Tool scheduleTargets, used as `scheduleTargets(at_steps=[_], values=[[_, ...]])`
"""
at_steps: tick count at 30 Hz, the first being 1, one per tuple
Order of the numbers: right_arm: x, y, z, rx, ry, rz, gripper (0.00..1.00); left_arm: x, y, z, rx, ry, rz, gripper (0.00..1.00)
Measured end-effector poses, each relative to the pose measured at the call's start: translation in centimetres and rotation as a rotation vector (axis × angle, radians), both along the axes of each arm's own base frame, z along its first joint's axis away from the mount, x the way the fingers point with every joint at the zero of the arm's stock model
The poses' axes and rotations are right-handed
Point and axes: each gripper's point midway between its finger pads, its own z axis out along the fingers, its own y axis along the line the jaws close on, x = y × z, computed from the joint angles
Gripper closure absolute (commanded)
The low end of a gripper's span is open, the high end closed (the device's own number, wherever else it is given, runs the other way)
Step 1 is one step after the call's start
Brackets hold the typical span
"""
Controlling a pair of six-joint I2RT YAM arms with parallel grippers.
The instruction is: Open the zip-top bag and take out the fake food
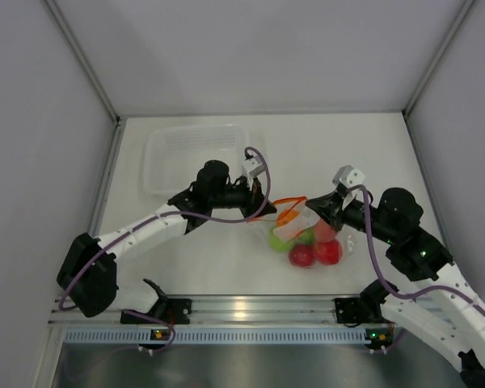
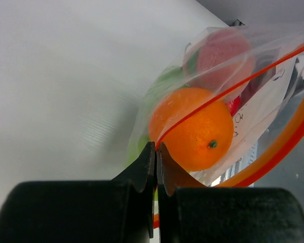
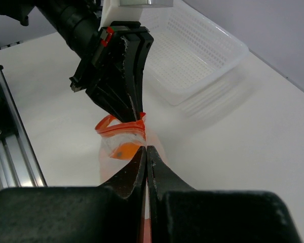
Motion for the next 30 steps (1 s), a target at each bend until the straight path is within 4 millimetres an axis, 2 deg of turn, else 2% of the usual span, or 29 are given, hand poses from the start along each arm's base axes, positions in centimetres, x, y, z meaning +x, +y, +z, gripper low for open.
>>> scheduleTargets(at_steps=[3, 4, 6, 9, 10, 12, 14, 15, 18, 21, 25, 30], values=[[1.1, 0.0, -0.2, 0.004, 0.017, -0.046, 0.96, 0.7, 0.3, 0.3, 0.004, 0.012, 0.086, 1.0], [1.6, -0.1, -0.4, 0.008, 0.03, -0.069, 0.91, 1.0, 0.5, 0.4, 0.004, 0.015, 0.132, 1.0], [2.7, -0.3, -0.7, 0.013, 0.058, -0.131, 0.72, 1.2, 0.9, 1.1, -0.006, 0.024, 0.208, 1.0], [4.5, -0.8, -1.6, 0.034, 0.14, -0.245, 0.71, 1.1, 1.4, 2.4, -0.047, 0.063, 0.338, 1.0], [5.0, -0.9, -1.8, 0.043, 0.17, -0.278, 0.65, 1.1, 1.6, 2.8, -0.069, 0.092, 0.393, 1.0], [5.9, -0.9, -2.3, 0.063, 0.223, -0.332, 0.64, 1.1, 2.0, 3.1, -0.111, 0.155, 0.498, 1.0], [6.5, -1.1, -2.7, 0.097, 0.277, -0.39, 0.5, 1.2, 2.4, 2.8, -0.152, 0.234, 0.595, 1.0], [6.7, -1.3, -2.9, 0.118, 0.306, -0.423, 0.47, 1.5, 2.8, 2.3, -0.167, 0.275, 0.651, 1.0], [6.9, -1.8, -2.7, 0.188, 0.364, -0.492, 0.45, 1.9, 3.8, 0.7, -0.201, 0.362, 0.802, 1.0], [6.7, -1.8, -2.2, 0.265, 0.414, -0.516, 0.44, 1.5, 4.1, 0.0, -0.24, 0.414, 0.895, 1.0], [6.2, -0.6, -2.3, 0.331, 0.51, -0.491, 0.48, 1.1, 3.9, 0.6, -0.292, 0.439, 0.944, 1.0], [6.9, 1.5, -3.9, 0.265, 0.595, -0.498, 0.45, 1.2, 3.5, 0.5, -0.305, 0.451, 0.977, 1.0]])
